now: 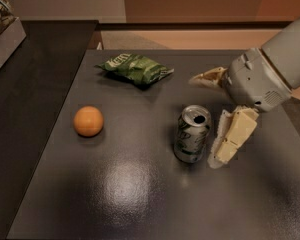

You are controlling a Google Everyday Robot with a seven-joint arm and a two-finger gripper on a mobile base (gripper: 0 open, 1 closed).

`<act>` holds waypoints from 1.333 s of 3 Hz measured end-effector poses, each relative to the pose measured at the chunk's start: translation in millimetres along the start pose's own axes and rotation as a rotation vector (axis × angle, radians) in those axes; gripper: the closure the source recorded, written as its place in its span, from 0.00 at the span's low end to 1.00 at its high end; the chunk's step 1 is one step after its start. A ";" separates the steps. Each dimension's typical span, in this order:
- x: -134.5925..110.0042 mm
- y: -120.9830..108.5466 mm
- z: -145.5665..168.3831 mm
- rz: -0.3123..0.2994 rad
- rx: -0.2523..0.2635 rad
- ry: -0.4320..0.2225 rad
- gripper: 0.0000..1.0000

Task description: Move 7up can near green jalapeno chip bag

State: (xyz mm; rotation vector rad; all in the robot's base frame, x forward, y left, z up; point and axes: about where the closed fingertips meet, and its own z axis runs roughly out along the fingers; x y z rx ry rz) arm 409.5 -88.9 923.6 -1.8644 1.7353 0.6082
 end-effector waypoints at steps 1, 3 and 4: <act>0.9 0.7 12.3 0.006 -0.015 -0.016 0.00; 4.9 1.5 21.8 0.007 -0.023 -0.024 0.35; 3.8 0.6 14.5 0.004 -0.013 -0.030 0.58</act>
Offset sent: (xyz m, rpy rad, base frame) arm -0.0017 0.0147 -0.0270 0.0288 0.0352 0.0181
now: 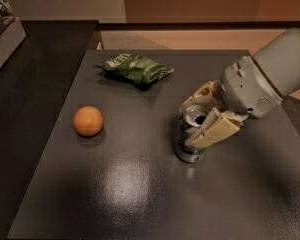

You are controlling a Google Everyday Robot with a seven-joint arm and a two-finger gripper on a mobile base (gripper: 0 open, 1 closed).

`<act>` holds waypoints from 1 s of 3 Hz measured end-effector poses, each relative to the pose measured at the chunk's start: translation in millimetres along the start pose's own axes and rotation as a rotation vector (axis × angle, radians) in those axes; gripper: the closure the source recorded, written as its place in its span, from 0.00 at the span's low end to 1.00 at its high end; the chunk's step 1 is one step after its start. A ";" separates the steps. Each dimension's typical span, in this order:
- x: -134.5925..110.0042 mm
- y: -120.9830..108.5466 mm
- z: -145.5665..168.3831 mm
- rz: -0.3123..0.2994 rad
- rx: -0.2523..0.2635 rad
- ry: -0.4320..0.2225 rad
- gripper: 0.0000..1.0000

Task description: Move 7up can near green jalapeno chip bag

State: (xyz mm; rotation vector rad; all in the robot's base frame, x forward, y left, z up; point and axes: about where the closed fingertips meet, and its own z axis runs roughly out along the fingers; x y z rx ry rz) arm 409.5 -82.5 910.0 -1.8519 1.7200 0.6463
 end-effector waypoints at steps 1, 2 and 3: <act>-10.3 -5.1 -8.4 -0.021 0.010 -0.005 0.81; -26.0 -23.9 -16.7 -0.029 0.034 -0.005 1.00; -40.7 -63.3 -20.6 0.007 0.074 -0.015 1.00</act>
Offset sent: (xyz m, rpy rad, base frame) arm 0.0465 0.0159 0.0548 0.0120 -0.0695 -0.0221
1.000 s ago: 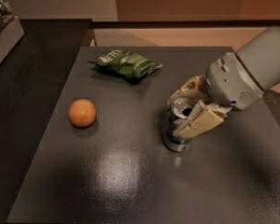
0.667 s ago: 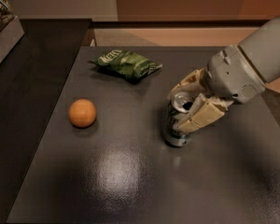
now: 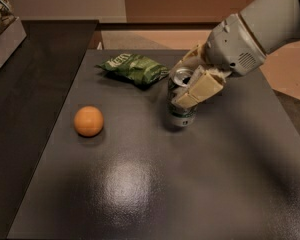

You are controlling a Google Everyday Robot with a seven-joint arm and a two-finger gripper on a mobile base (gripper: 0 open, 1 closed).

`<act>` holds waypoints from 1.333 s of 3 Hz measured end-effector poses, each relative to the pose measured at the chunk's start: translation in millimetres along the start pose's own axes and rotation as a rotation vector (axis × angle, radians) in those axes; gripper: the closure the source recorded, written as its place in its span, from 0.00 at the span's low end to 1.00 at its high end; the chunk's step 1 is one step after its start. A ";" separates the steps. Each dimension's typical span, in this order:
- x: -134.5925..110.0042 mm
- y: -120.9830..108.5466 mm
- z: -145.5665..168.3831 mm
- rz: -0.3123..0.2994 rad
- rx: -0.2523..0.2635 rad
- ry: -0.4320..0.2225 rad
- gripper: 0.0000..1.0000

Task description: Move 7up can near green jalapeno chip bag

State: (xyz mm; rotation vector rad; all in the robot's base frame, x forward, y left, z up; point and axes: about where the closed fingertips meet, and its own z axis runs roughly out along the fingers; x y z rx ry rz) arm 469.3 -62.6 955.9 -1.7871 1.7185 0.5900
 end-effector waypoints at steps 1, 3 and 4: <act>-10.4 -41.3 5.3 0.061 0.045 -0.024 1.00; 1.8 -119.7 24.4 0.202 0.125 -0.034 1.00; 15.1 -141.7 35.6 0.252 0.142 -0.021 1.00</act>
Offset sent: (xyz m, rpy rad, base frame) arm 0.1416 0.0168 -0.0004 0.0884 0.0447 -0.2772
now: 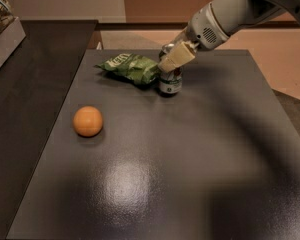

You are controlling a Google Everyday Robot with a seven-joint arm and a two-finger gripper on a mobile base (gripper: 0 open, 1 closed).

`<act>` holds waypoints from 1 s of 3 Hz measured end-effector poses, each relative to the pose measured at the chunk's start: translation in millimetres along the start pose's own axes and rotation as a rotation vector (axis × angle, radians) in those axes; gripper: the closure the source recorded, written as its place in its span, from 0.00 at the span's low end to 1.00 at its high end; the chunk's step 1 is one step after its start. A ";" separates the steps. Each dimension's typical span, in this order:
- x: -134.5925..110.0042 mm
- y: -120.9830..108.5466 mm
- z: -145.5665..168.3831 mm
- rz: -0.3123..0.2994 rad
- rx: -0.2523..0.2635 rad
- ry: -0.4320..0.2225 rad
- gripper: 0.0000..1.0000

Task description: Move 7up can near green jalapeno chip bag

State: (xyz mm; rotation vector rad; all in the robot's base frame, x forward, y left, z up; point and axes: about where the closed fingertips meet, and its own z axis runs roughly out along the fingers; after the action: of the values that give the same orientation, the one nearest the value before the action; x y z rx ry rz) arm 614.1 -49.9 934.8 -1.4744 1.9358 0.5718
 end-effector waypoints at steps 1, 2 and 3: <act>4.6 -13.4 8.9 0.016 0.018 0.002 0.86; 4.2 -17.9 12.2 0.003 0.039 -0.017 0.62; 3.5 -17.4 14.4 0.001 0.036 -0.017 0.39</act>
Offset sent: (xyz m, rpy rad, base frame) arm 0.0252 -0.0031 -0.0102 0.0262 -0.0735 -0.0424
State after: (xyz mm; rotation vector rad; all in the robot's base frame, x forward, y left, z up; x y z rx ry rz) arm 633.4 -47.5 922.7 -1.4415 1.9245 0.5456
